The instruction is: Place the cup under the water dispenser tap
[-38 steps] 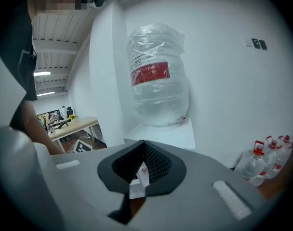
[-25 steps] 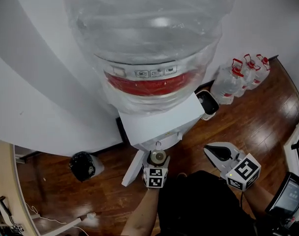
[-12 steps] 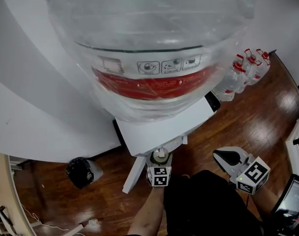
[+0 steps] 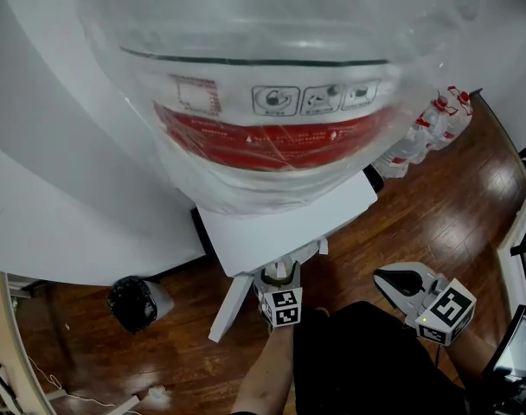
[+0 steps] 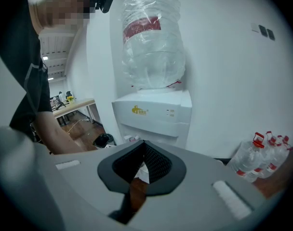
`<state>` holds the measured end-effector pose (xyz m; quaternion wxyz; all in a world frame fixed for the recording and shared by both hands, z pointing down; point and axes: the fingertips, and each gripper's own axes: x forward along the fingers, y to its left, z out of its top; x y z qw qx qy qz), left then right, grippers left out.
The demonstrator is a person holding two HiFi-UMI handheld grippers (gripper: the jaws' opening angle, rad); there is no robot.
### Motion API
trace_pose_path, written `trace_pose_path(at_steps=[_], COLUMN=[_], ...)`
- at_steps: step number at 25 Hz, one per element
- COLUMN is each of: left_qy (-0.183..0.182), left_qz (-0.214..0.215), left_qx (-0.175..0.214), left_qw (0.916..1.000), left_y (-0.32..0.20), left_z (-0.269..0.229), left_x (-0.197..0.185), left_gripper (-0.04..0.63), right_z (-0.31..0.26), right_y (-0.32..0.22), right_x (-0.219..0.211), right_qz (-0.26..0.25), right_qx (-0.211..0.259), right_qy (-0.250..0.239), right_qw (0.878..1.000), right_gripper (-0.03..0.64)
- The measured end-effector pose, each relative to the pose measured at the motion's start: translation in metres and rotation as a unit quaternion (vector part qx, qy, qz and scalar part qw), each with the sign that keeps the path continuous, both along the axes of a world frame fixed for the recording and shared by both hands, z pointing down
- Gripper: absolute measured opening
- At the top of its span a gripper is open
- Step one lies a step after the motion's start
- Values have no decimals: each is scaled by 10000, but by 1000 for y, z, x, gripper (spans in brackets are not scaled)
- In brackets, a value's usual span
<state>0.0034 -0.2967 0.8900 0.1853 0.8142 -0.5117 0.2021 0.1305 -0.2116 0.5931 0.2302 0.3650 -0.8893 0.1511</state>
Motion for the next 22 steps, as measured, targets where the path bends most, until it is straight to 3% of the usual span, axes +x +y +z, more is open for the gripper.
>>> trace_pose_path(at_steps=[4, 6, 11, 13, 17, 21, 22], left_qy=[38, 147, 1, 36, 97, 811, 877], left_qz=[-103, -1, 302, 366, 692, 1060, 1101], left_qx=[-37, -167, -397, -473, -601, -394, -256], left_qw=[9999, 9998, 9988, 9982, 9957, 9903, 9897], left_y=[-2, -1, 15, 25, 60, 98, 108], left_z=[1, 0, -8, -18, -63, -145, -168], left_x=[-2, 0, 5, 7, 10, 18, 16], left_gripper=[288, 304, 377, 377, 357, 349, 313], right_z=[1, 1, -13, -25, -58, -104, -115], right_y=[4, 7, 17, 19, 25, 30, 32], right_x=[-1, 0, -1, 2, 5, 1, 0], right_qz=[-87, -109, -148, -113, -133, -247, -301], right_qx=[-29, -90, -188, -199, -195, -47, 41], right_qy=[-21, -58, -212, -279, -429, -677, -712], right_qw=[10000, 9999, 9995, 9993, 9988, 9974, 9970], right_gripper=[2, 3, 5, 5, 5, 5, 6])
